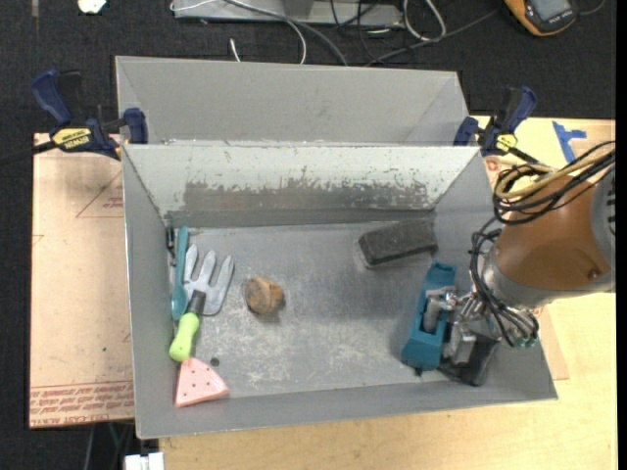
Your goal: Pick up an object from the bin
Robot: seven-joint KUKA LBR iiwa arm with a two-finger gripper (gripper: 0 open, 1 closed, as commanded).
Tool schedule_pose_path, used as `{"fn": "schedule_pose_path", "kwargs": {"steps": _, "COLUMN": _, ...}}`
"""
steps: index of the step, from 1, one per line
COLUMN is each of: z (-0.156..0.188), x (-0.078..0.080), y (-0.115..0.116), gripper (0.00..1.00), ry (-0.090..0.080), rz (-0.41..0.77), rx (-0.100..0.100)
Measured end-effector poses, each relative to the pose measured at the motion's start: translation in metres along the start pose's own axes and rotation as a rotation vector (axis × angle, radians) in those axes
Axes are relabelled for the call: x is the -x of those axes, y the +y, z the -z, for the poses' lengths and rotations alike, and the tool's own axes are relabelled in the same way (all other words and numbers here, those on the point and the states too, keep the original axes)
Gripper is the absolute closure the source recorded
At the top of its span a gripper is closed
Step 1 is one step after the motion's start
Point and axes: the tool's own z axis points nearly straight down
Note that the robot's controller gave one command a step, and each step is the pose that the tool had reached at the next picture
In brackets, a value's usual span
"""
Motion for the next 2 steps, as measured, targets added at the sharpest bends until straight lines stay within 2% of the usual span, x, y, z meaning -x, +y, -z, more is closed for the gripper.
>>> {"fn": "schedule_pose_path", "kwargs": {"steps": 1, "z": 0.080, "x": 0.002, "y": -0.006, "gripper": 1.00, "ry": 0.008, "rz": 0.147, "rx": 0.004}}
{"fn": "schedule_pose_path", "kwargs": {"steps": 2, "z": 0.115, "x": 0.005, "y": -0.007, "gripper": 1.00, "ry": 0.005, "rz": 0.143, "rx": 0.002}}
